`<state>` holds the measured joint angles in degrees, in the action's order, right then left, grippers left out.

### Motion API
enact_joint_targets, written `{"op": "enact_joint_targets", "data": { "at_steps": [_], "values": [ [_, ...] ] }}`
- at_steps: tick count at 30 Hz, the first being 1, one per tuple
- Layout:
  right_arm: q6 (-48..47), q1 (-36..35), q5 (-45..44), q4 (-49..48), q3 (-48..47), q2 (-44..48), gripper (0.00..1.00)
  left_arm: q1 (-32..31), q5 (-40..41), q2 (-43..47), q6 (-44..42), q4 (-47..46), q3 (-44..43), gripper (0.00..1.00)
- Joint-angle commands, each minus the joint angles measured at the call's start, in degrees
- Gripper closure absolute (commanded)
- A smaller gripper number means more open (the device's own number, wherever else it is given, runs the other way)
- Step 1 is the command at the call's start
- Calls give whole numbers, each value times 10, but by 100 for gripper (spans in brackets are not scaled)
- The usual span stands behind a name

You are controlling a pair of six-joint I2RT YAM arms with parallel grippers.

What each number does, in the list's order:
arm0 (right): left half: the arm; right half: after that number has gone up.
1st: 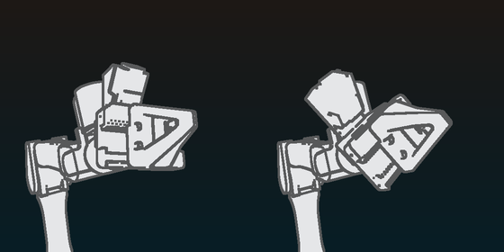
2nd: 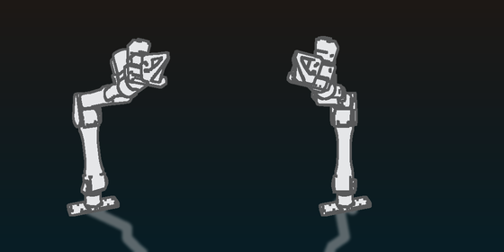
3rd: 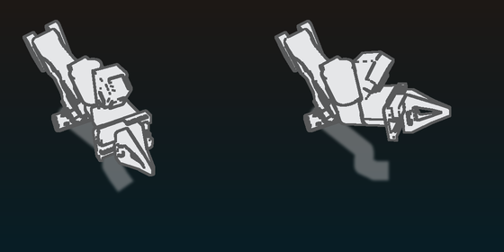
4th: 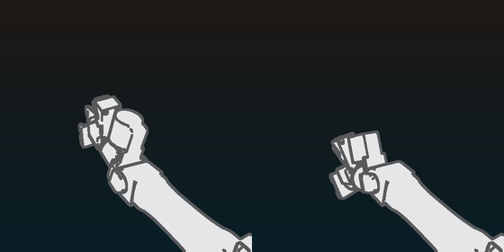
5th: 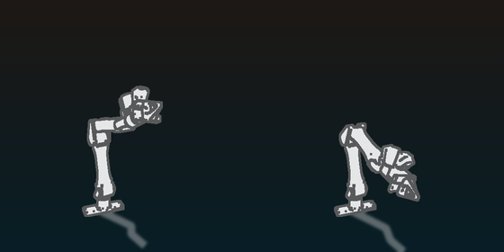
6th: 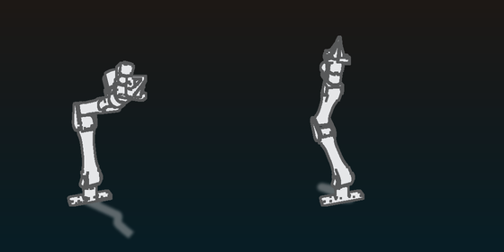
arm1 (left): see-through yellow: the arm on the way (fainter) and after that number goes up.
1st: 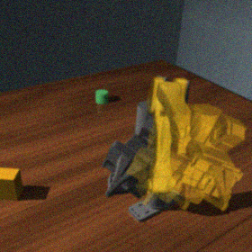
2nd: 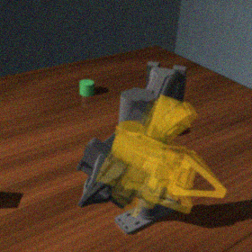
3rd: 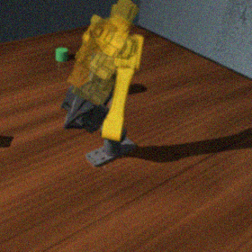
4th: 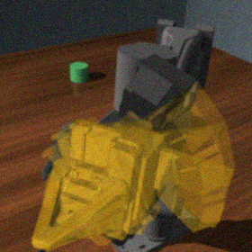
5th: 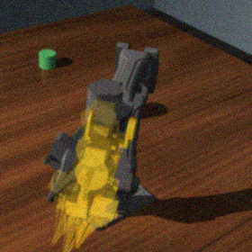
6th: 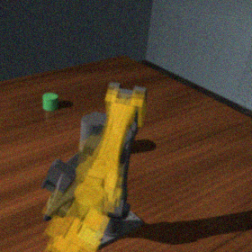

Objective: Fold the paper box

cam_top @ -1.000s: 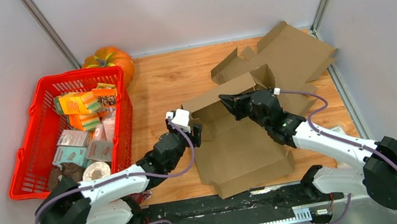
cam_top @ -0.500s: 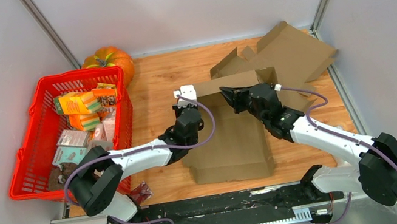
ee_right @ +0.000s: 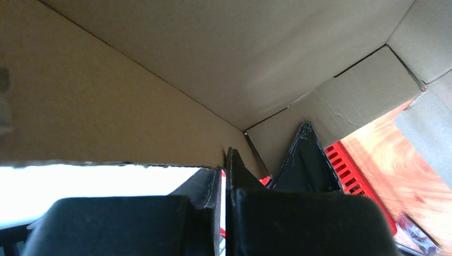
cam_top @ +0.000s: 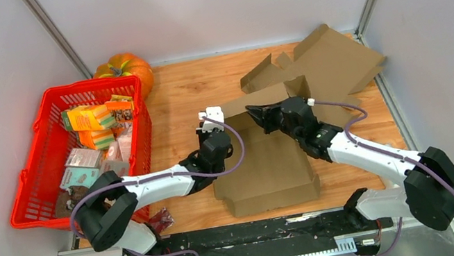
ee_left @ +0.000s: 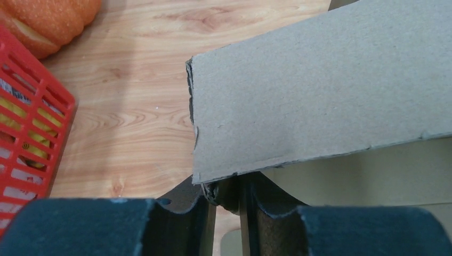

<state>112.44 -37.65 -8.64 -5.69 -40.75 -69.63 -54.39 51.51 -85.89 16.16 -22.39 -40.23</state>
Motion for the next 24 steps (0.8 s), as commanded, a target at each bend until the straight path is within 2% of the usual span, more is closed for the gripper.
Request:
{"op": "enact_joint_targets", "data": {
  "at_steps": [1, 2, 3, 4, 5, 6, 7, 8, 9, 11, 12, 13, 14, 15, 17, 18, 20, 22, 24],
  "values": [
    [16, -1, 29, 24, 5, 5, 100, 4, 5, -15, -64, -56, -11, 73],
    [19, -1, 32, 24, 7, 5, 100, 4, 24, -23, -72, -66, -14, 74],
    [16, -1, 35, 23, 8, 5, 100, 4, 32, -31, -75, -70, -19, 91],
    [4, -1, 35, 25, 7, 8, 100, 4, 42, -35, -77, -66, -28, 100],
    [-45, 3, 33, 40, -1, 18, 99, 4, 67, -33, -69, -50, -34, 100],
    [-99, 7, 39, 54, -14, 23, 80, 4, 72, -28, -63, -29, -41, 100],
    [-157, 17, 47, 89, -32, 30, 68, 3, 69, -24, -67, -7, -42, 100],
    [-292, 20, 50, 173, -53, 39, 58, 4, 67, -17, -70, -1, -38, 100],
    [-356, 21, 48, 210, -92, 47, 39, 4, 65, 1, -71, 4, -30, 100],
    [-510, 18, 56, 280, -120, 69, 28, 4, 55, 19, -77, 6, 0, 100],
    [-646, 18, 77, 317, -154, 70, 18, 4, 51, 40, -76, 21, 7, 100],
    [-707, 18, 99, 373, -180, 70, 15, 4, 43, 48, -74, 30, 17, 100],
    [-756, 18, 118, 470, -200, 70, 12, 4, 31, 55, -69, 38, 21, 100],
    [-833, 17, 149, 515, -216, 76, 11, 4, 30, 69, -64, 63, 23, 100],
    [-876, 8, 140, 612, -255, 106, 11, 4, 29, 77, -52, 81, 27, 100],
    [-884, 8, 104, 622, -264, 152, 9, 4, 29, 85, -47, 99, 27, 100],
    [-898, 24, 64, 636, -297, 169, 0, 4, 25, 93, -40, 112, 26, 100],
    [-928, 63, 74, 653, -351, 113, 1, 4, 23, 101, -32, 138, 18, 100],
    [-948, 63, 44, 663, -382, 71, 2, 4, 18, 104, -25, 148, 9, 100]
  ]
}}
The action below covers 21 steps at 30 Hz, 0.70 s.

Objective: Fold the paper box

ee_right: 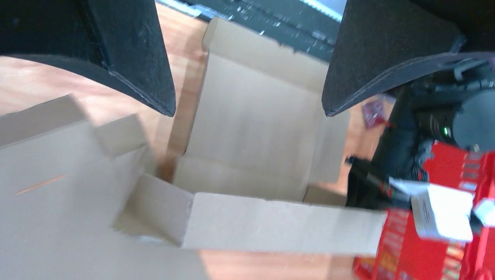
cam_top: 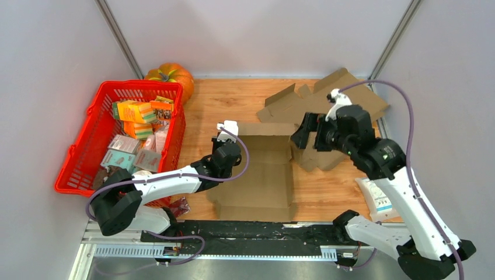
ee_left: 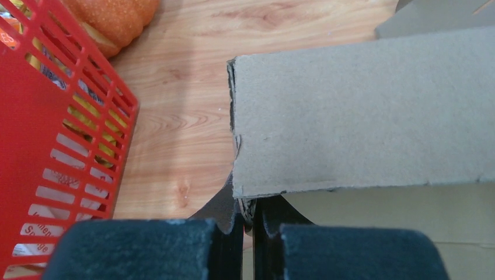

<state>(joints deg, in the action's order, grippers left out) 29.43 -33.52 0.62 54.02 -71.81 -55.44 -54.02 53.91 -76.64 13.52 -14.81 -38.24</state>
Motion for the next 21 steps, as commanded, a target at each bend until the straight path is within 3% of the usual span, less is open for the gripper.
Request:
{"op": "enact_joint_targets", "data": {
  "at_steps": [1, 4, 6, 13, 21],
  "values": [
    [-124, 22, -63, 77, -88, -97, 2, 0, -9, 11, 2, 74, -12, 100],
    [-129, 25, -28, 37, -118, -111, 2, 1, -10, 11, 12, 90, -17, 100],
    [-121, 35, 44, 25, -120, -134, 4, 1, -12, 15, 19, 89, -9, 100],
    [-87, 66, 36, -51, -99, -189, 16, 1, -19, 16, 42, 83, 4, 100],
    [-64, 110, 125, -122, -47, -226, 15, 1, -23, 21, 43, 65, 18, 100]
  ]
}}
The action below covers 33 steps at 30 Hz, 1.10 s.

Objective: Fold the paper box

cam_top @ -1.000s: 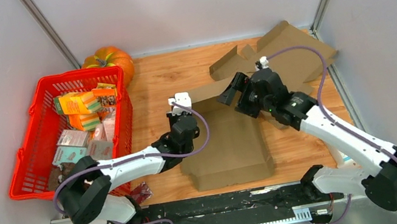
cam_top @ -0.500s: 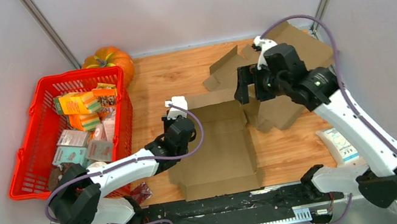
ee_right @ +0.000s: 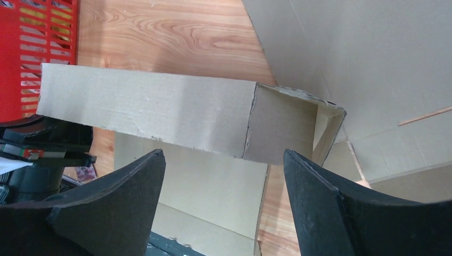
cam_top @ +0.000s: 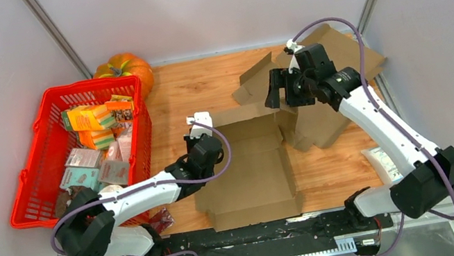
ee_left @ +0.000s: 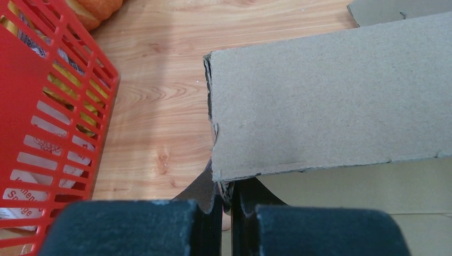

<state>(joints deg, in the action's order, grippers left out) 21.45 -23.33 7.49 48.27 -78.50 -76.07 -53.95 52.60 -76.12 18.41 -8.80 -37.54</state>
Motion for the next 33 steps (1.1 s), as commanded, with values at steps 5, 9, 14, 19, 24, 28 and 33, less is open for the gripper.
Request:
{"op": "enact_joint_targets", "data": {
  "at_steps": [5, 9, 14, 19, 24, 28, 33],
  "values": [
    [72, 8, 86, -107, 47, -40, 31, 0, -19, 22, -5, 7, 9, 100],
    [156, 17, 171, -199, 95, -35, 56, 0, -17, 22, -13, 5, 9, 100],
    [300, 67, 242, -408, 212, -1, 74, 0, -16, 18, -8, 8, 10, 100],
    [63, 38, 60, -185, 197, 62, 22, 0, -4, 18, 6, 23, 11, 100],
    [32, -49, -94, -170, 322, 219, 18, 0, -10, 23, 18, 36, 11, 100],
    [65, -129, -150, -275, 410, 233, 52, 0, -19, 28, 27, 38, 12, 100],
    [40, -134, -268, -325, 404, 141, 100, 0, -19, 29, 29, 52, 12, 100]
  ]
}}
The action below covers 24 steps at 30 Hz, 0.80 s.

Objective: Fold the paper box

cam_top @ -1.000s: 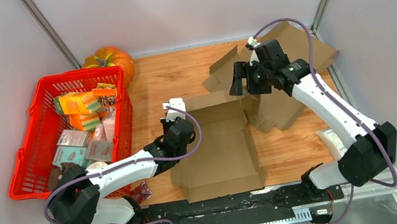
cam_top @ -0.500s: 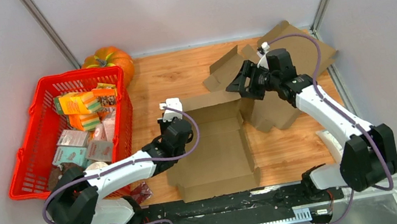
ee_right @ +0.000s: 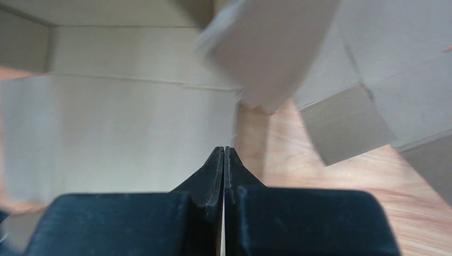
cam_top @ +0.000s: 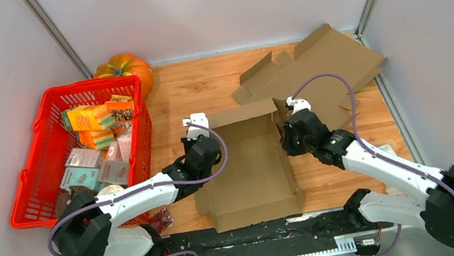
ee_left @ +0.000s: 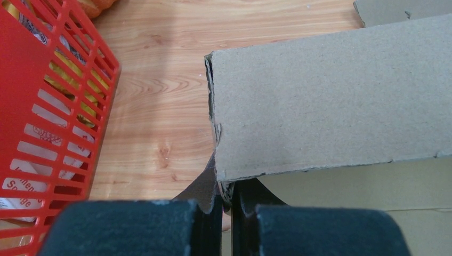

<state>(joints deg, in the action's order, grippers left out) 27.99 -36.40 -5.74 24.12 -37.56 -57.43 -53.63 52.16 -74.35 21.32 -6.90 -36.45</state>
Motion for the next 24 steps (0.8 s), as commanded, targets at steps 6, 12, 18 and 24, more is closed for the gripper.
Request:
{"op": "enact_joint_targets", "data": {
  "at_steps": [6, 12, 18, 24],
  "values": [
    [-65, -5, -167, -168, -30, -136, 100, -3, -14, 20, -1, 35, 9, 100],
    [-76, -12, -228, -269, -9, -196, 100, -3, -20, 17, -1, 29, 9, 100],
    [-77, -49, -158, -346, 16, -213, 100, -3, -25, 17, -2, 30, 2, 100],
    [-54, -47, -147, -376, 54, -273, 100, -3, -27, 17, 6, 34, 1, 100]
  ]
}}
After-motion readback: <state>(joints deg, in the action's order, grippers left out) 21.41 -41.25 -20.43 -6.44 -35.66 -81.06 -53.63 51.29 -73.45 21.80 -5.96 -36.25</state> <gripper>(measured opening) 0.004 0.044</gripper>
